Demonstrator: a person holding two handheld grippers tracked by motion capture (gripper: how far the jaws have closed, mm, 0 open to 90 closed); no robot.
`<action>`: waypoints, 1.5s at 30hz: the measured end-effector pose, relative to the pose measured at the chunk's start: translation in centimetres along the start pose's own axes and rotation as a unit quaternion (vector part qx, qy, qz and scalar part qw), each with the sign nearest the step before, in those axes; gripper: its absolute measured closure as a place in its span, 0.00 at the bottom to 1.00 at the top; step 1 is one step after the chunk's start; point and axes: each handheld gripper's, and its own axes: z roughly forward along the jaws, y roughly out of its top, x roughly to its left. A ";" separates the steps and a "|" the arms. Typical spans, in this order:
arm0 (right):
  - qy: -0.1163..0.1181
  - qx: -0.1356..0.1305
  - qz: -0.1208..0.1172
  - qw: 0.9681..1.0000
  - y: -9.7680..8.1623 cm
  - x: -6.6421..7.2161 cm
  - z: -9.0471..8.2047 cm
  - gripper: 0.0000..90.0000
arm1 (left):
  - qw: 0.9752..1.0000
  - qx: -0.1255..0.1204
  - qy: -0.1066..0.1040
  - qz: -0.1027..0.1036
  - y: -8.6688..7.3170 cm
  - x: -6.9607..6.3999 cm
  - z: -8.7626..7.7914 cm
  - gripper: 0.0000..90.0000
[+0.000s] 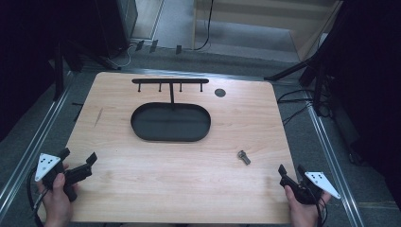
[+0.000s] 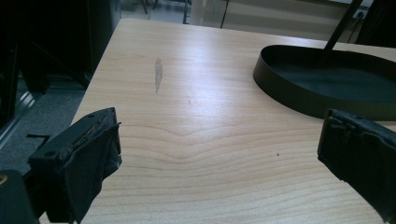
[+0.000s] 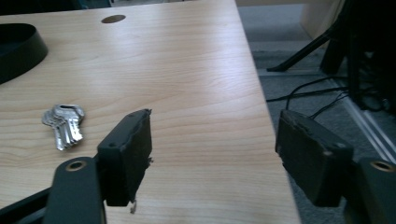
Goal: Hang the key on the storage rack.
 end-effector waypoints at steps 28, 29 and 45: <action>0.132 0.287 -0.155 0.936 7.3 7.8 7.0 0.57 | 1.000 0.002 -0.001 -0.001 0.0 0.0 0.0 0.00; 0.137 0.293 -0.157 0.933 7.3 8.1 7.2 0.58 | 1.000 0.002 -0.001 -0.001 0.0 0.0 0.0 0.00; 0.120 0.321 -0.234 0.910 5.4 10.8 9.0 0.56 | 1.000 0.003 -0.006 -0.004 0.0 0.1 0.1 0.00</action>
